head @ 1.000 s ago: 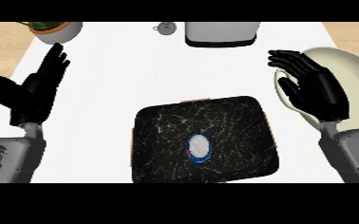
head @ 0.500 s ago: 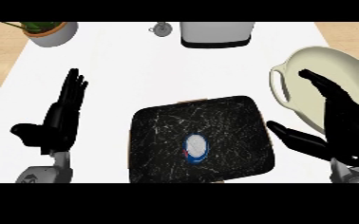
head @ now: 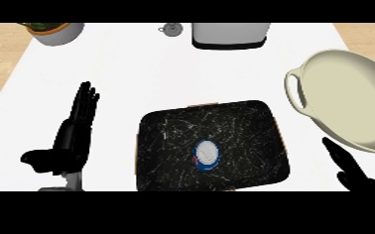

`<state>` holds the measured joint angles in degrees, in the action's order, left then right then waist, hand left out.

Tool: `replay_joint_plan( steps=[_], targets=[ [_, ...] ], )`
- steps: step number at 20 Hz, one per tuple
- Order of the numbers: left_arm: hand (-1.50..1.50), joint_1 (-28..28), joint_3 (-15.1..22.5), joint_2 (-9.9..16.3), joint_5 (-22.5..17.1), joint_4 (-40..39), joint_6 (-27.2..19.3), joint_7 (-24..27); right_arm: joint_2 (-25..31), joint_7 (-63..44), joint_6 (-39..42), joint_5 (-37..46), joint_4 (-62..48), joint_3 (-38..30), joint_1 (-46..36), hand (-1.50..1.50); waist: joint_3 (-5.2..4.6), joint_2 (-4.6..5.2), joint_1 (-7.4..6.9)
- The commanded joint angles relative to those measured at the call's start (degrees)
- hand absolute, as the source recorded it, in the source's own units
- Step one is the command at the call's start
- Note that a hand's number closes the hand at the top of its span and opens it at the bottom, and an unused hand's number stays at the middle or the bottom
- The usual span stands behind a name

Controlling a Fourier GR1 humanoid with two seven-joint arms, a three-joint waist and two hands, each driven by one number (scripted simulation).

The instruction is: Pick the can from the tray and place it in the pot

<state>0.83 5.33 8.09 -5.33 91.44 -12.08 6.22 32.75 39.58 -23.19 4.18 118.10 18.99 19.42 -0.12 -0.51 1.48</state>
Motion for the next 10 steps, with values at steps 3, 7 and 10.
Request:
replay_joint_plan(
  steps=[3,7,10],
  targets=[
    [0.0,0.39,1.0,-1.36,0.33,-0.86,-0.02,1.34,10.35,-15.1,0.3,17.62,3.61,3.55,5.94,-1.5,-0.36,0.49,-0.52],
    [0.0,1.12,1.89,-1.64,0.99,0.26,-0.01,1.68,10.77,-29.77,2.49,27.74,5.61,6.16,5.49,-1.5,-0.2,0.56,-1.66],
    [0.0,-1.22,2.53,-2.18,2.68,0.33,-1.45,0.2,7.98,-42.68,8.44,33.99,11.34,10.75,1.35,-1.5,-0.1,0.6,-1.99]
  ],
)
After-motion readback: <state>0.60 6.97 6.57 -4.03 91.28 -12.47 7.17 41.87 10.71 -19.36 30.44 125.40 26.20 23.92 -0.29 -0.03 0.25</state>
